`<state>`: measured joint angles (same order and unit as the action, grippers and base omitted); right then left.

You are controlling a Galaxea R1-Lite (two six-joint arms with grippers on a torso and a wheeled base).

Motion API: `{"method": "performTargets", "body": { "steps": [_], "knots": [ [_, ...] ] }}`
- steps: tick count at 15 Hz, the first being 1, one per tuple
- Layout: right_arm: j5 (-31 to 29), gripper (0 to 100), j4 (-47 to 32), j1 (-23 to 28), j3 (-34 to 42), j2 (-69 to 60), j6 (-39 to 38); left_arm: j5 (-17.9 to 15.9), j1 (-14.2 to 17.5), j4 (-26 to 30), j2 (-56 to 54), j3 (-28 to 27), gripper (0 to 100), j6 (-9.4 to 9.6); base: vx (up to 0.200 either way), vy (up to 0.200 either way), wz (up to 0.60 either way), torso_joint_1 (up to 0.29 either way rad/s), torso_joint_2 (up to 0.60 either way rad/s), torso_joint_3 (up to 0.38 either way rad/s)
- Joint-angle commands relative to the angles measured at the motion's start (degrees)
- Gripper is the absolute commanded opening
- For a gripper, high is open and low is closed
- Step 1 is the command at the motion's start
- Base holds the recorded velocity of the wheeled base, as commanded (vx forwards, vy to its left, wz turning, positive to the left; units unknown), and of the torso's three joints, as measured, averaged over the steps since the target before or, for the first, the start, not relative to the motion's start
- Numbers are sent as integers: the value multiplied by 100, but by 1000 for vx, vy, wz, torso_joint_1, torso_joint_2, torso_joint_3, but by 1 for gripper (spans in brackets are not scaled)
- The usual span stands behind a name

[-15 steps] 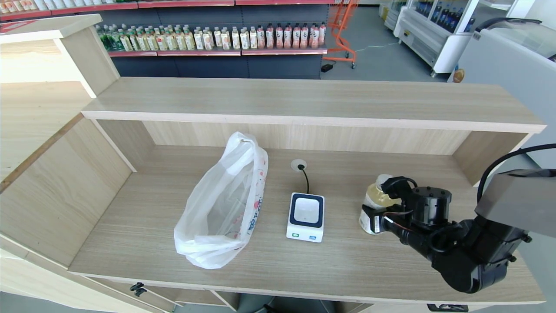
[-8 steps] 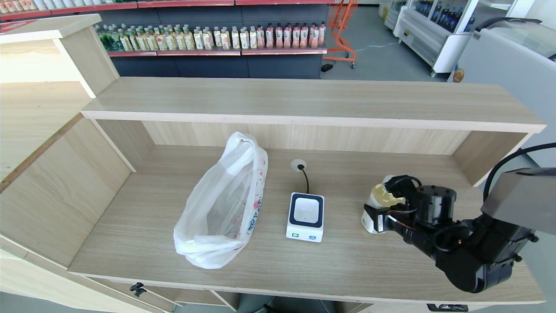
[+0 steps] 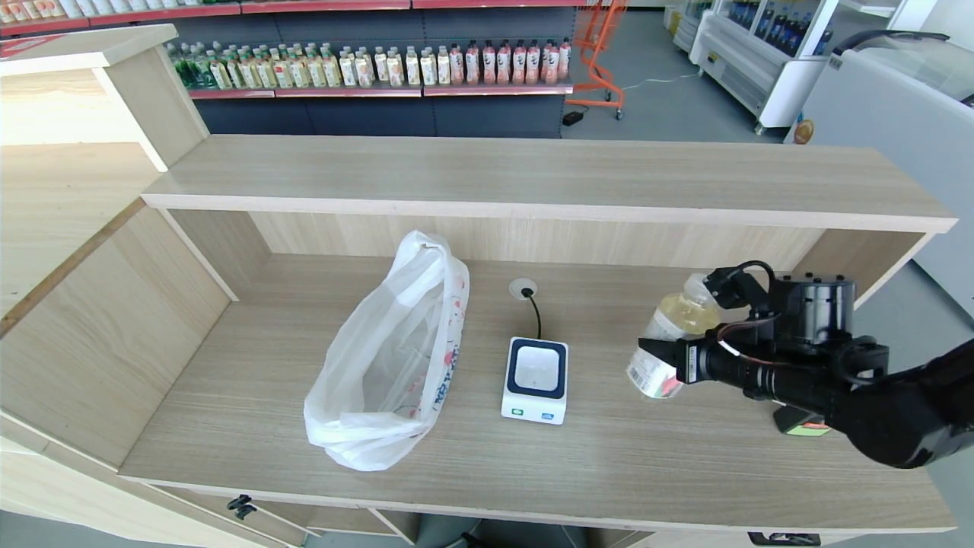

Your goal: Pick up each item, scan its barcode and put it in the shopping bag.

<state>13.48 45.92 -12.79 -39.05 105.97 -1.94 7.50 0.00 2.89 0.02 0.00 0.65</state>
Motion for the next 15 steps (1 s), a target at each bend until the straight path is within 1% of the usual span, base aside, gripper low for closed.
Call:
{"method": "performTargets", "body": {
  "steps": [1, 2, 5, 6, 8, 11, 15],
  "knots": [
    [2589, 0, -2562, 497, -973, -2652, -817, 6, 0, 1, -2, 0, 100, -3, 0, 0, 0, 0, 0, 0],
    [2906, 0, -2562, 488, -912, -2775, -817, 6, 0, 1, -2, 0, 100, 6, 0, 0, 0, 0, 0, 0],
    [4119, 0, -2562, 286, -762, -3135, -808, 6, 0, 1, -2, 0, 100, 6, 0, 0, 0, 0, 0, 0],
    [4391, 0, -2571, 233, -683, -3232, -808, -3, 0, 1, -2, 0, 100, 6, 0, 0, 0, 0, 0, 0],
    [4558, 0, -2571, 189, -464, -3311, -755, 6, 0, 1, -2, 0, 100, -3, 0, 0, 0, 0, 0, 0],
    [4576, 0, -2580, 180, -33, -3338, -369, 6, 0, 1, -2, 0, 100, -3, 0, 0, 0, 0, 0, 0],
    [4672, 0, -2580, 22, 46, -3338, -342, -3, 0, 1, -2, 0, 100, 6, 0, 0, 0, 0, 0, 0]
  ]
}}
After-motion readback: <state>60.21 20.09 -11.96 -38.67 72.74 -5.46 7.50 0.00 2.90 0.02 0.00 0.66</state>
